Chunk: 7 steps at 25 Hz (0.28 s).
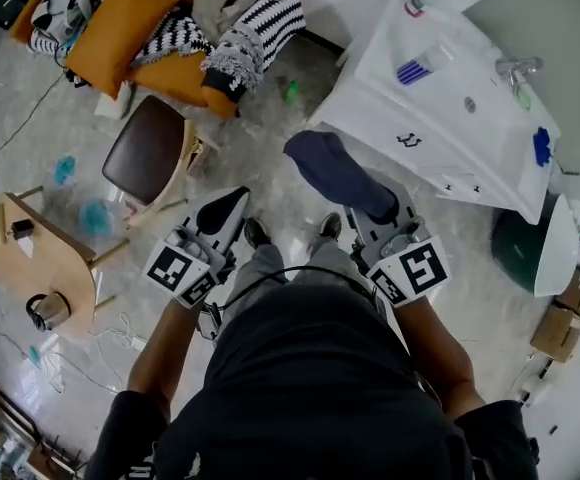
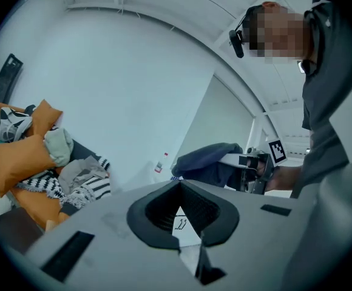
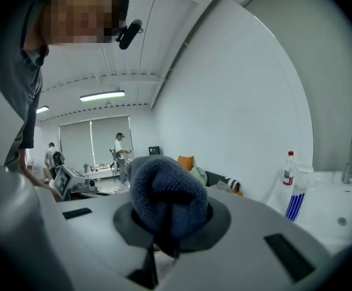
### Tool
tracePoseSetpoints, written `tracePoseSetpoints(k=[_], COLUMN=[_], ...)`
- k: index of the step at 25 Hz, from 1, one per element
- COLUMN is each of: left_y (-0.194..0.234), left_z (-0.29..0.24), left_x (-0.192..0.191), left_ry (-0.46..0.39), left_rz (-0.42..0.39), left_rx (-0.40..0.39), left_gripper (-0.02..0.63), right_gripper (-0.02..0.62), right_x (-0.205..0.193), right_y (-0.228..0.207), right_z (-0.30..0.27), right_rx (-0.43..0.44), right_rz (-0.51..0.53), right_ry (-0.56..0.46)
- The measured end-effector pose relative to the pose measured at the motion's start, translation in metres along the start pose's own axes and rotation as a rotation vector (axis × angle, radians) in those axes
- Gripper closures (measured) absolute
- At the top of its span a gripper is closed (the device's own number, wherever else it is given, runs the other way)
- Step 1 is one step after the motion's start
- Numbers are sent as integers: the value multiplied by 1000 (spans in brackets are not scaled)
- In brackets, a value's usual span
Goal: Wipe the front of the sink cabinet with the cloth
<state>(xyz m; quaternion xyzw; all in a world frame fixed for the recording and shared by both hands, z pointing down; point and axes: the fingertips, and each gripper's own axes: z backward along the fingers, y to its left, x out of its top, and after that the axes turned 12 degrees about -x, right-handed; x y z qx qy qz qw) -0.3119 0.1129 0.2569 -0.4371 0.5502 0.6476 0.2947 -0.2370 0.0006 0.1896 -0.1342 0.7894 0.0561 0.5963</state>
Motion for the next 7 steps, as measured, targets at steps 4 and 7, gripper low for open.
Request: tracePoseSetpoints(k=[4, 7], left_y=[-23, -41], left_z=[-15, -26], left_x=[-8, -13], left_ry=[15, 27], left_rz=[4, -6], left_rx=[-81, -133], left_gripper=[601, 601], right_gripper=[561, 561], right_x=[4, 1], right_y=[-1, -5], right_z=[17, 33], right_rx=[-37, -65], right_rz=[4, -12], right_ry=[-10, -1])
